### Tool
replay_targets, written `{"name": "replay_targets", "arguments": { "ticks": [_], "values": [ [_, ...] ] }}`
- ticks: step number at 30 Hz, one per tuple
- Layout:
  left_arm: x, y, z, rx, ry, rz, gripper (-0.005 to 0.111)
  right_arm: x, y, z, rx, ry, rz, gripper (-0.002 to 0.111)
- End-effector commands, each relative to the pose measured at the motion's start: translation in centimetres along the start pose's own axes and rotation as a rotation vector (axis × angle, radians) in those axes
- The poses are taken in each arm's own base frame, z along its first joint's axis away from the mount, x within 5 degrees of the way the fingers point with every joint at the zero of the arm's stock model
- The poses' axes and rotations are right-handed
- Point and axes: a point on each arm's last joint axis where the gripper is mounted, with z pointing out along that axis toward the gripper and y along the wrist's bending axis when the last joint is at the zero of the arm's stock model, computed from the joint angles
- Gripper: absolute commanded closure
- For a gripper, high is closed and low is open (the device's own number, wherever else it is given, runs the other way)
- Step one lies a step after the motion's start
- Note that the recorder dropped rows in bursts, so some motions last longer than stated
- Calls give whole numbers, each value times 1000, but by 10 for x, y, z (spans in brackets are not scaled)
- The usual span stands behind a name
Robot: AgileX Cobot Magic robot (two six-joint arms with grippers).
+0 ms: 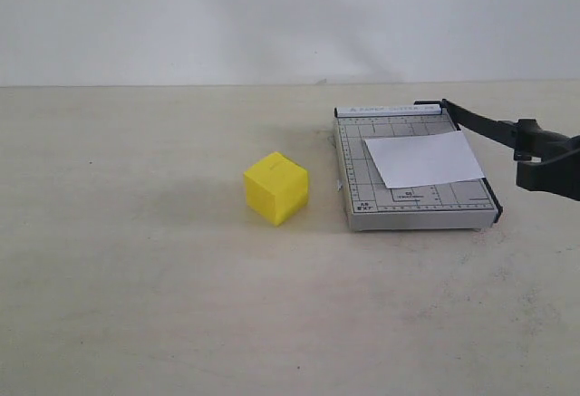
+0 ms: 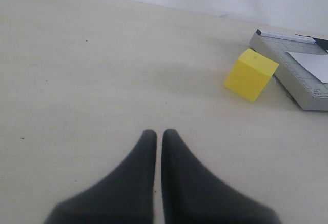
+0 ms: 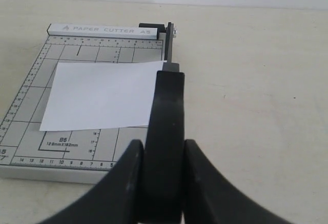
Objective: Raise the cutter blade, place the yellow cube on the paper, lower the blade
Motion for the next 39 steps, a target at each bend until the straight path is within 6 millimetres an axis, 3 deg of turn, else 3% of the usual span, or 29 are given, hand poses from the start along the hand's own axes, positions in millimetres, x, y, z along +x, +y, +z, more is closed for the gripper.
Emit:
{"name": "replay_targets", "arguments": {
  "ticks": [1,8,13,18,24,31,33,37,39],
  "values": [
    [-2,0,-1,5,-12,-3,102,-5,0,-6,1,-27,-19,108],
    [-2,0,-1,5,-12,-3,102,-2,0,-6,5,0,-24,104],
    [-2,0,-1,5,-12,-3,102,-1,-1,-6,8,18,-24,66],
    [-2,0,-1,5,-12,-3,102,4,-2,-9,22,79,-24,47],
    [-2,0,-1,5,-12,-3,102,4,-4,-35,58,135,-24,48],
    [-2,0,-1,5,-12,-3,102,11,-5,-91,99,218,93,50],
    [-2,0,-1,5,-12,-3,102,17,-3,-106,92,250,135,62],
    [-2,0,-1,5,-12,-3,102,20,0,-130,65,202,179,108],
    [-2,0,-1,5,-12,-3,102,16,1,-137,53,115,178,107]
  ]
}}
